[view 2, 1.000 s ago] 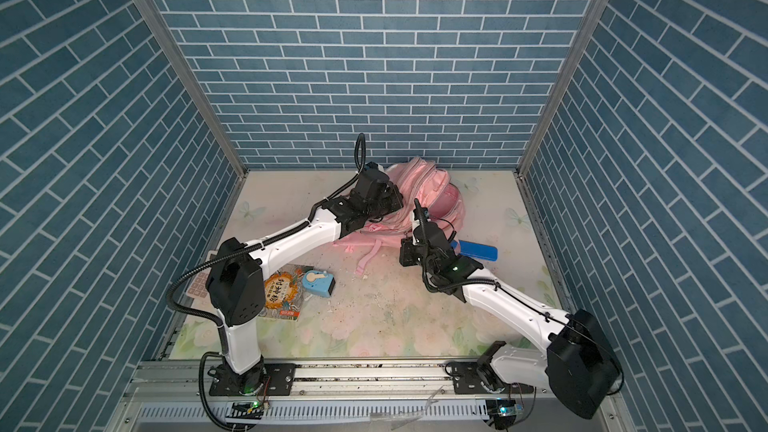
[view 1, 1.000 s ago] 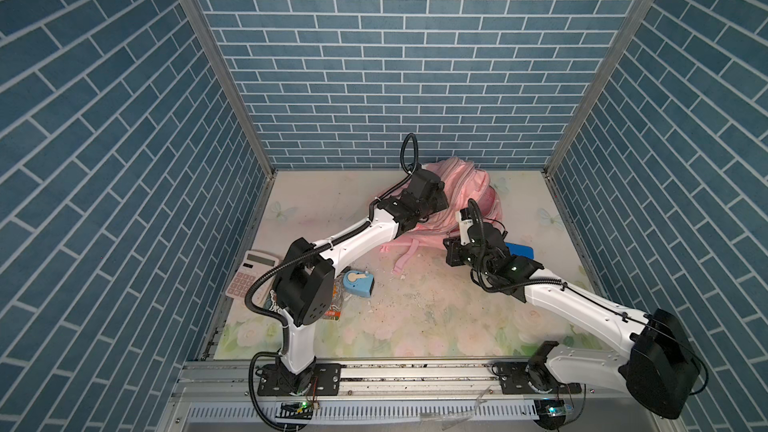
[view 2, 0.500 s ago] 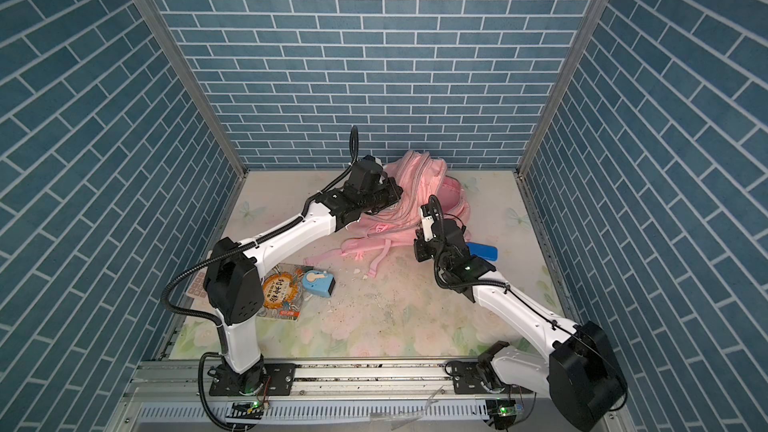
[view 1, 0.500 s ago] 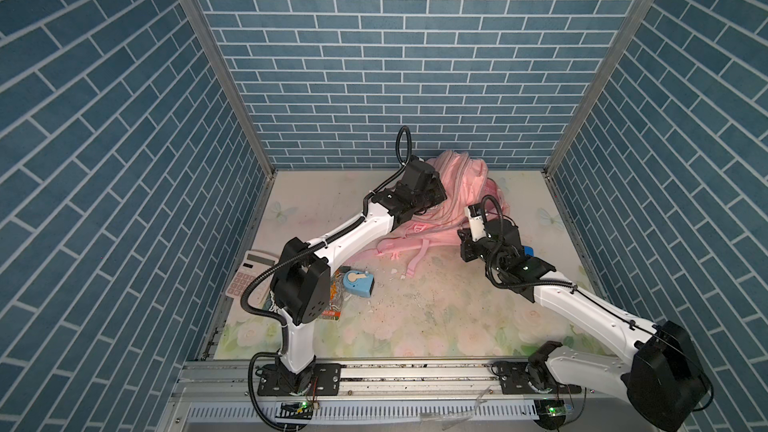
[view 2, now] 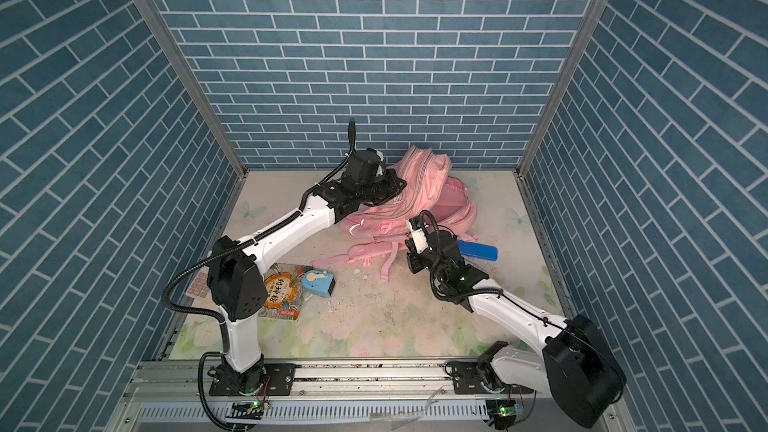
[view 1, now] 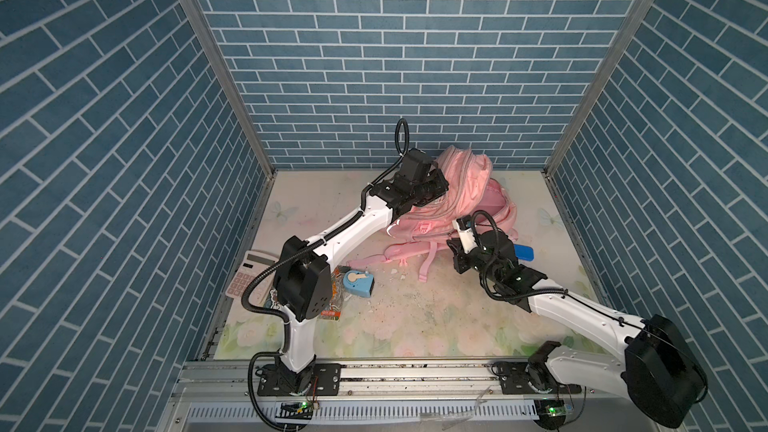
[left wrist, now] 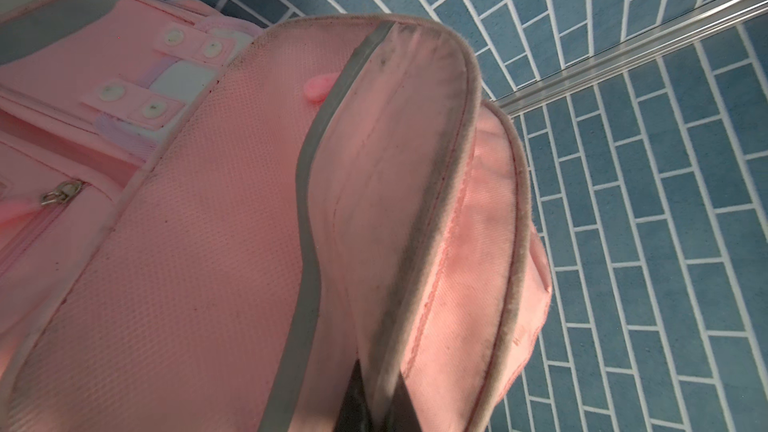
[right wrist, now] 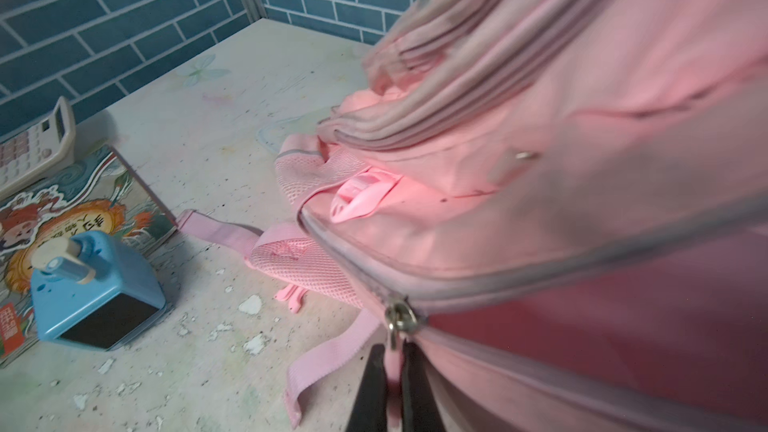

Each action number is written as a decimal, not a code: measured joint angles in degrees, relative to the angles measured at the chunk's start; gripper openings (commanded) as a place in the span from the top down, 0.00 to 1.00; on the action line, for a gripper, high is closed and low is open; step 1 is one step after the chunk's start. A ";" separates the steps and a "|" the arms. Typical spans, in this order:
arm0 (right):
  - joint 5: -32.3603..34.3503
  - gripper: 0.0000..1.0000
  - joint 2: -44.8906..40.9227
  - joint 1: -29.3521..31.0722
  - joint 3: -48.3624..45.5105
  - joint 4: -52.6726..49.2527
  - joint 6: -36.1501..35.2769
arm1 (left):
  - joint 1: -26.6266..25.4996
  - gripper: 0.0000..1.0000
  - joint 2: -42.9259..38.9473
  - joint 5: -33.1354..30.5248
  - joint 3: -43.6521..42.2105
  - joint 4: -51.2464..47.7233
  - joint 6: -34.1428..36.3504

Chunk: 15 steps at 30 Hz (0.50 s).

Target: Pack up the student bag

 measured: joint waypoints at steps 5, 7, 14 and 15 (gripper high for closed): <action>-0.11 1.00 2.56 1.03 -0.02 2.67 -0.81 | -0.20 1.00 0.42 0.04 0.26 0.70 -1.27; -0.35 1.00 3.26 1.27 -0.15 4.15 -1.11 | -0.20 1.00 0.50 0.04 0.57 1.03 -1.51; -3.02 1.00 5.92 1.79 -0.66 8.79 -1.84 | -0.20 1.00 0.50 0.20 0.96 1.09 -1.57; -3.69 1.00 6.60 1.84 -0.66 9.62 -1.86 | -0.20 1.00 0.50 0.22 0.98 1.07 -1.53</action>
